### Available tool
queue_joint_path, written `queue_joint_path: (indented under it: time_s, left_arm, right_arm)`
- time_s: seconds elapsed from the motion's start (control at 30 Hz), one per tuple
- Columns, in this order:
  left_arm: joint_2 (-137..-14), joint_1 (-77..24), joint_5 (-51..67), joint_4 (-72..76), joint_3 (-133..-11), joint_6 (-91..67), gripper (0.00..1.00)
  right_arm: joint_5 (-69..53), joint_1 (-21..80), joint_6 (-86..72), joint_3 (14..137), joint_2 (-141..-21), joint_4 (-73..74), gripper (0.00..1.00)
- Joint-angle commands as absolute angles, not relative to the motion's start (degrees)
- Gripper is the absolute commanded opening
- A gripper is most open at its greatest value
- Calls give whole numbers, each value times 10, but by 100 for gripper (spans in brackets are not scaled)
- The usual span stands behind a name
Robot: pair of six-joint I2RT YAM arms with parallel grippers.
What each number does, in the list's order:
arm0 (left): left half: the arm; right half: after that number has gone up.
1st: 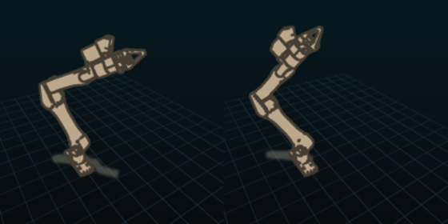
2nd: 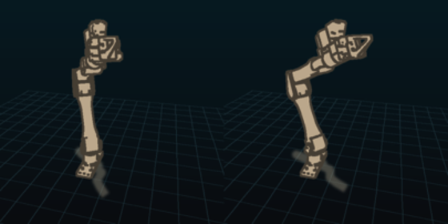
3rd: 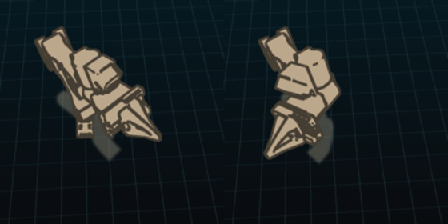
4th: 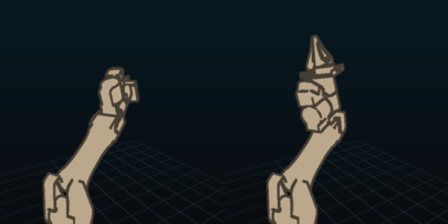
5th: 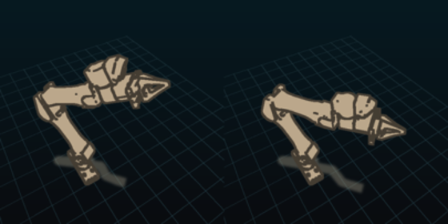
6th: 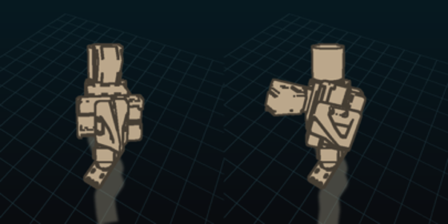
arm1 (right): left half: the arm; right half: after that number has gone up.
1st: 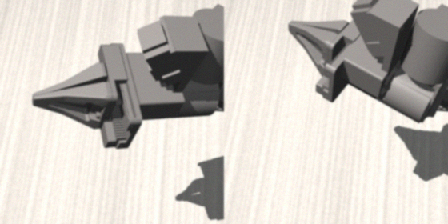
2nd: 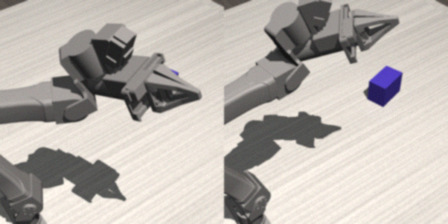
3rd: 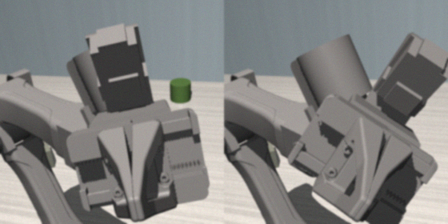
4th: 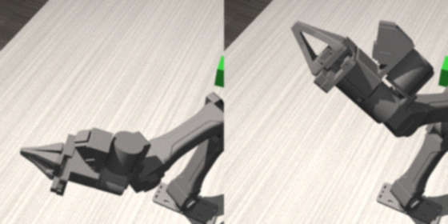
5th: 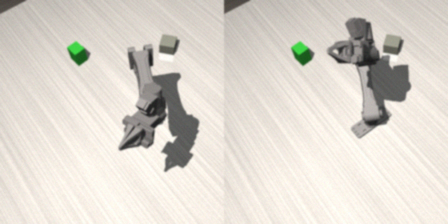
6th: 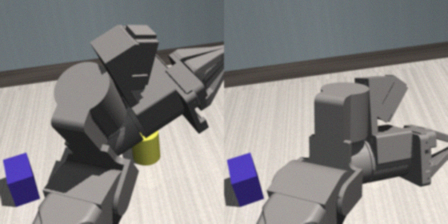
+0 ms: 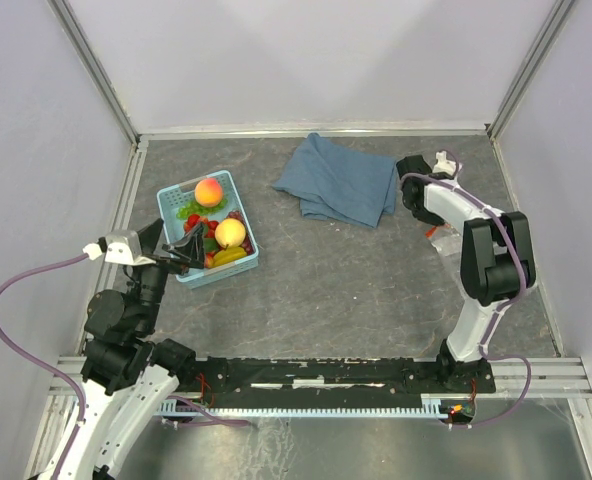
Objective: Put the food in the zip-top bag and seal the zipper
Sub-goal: Pick up the zipper food storage bag at the center of the board.
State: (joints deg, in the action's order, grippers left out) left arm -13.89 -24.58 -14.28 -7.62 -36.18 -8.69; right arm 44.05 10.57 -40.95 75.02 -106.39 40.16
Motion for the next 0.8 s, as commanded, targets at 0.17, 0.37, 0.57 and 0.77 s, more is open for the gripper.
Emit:
queue_joint_path:
  time_s: [0.17,0.37,0.57,0.77]
  left_arm:
    - [-174,-249,-118,-81,-389,-98,100]
    - [-230,-249,-120,-132,-428,-127,99]
    - [-278,-249,-85,-155,-443,-181,100]
    - [-303,-249,-48,-126,-429,-265,99]
  right_arm:
    - [467,161,-341,735,-976,405,3]
    - [432,196,-302,692,-897,384,2]
    - [332,228,-245,622,-786,318,2]
    - [241,260,-215,564,-700,256,2]
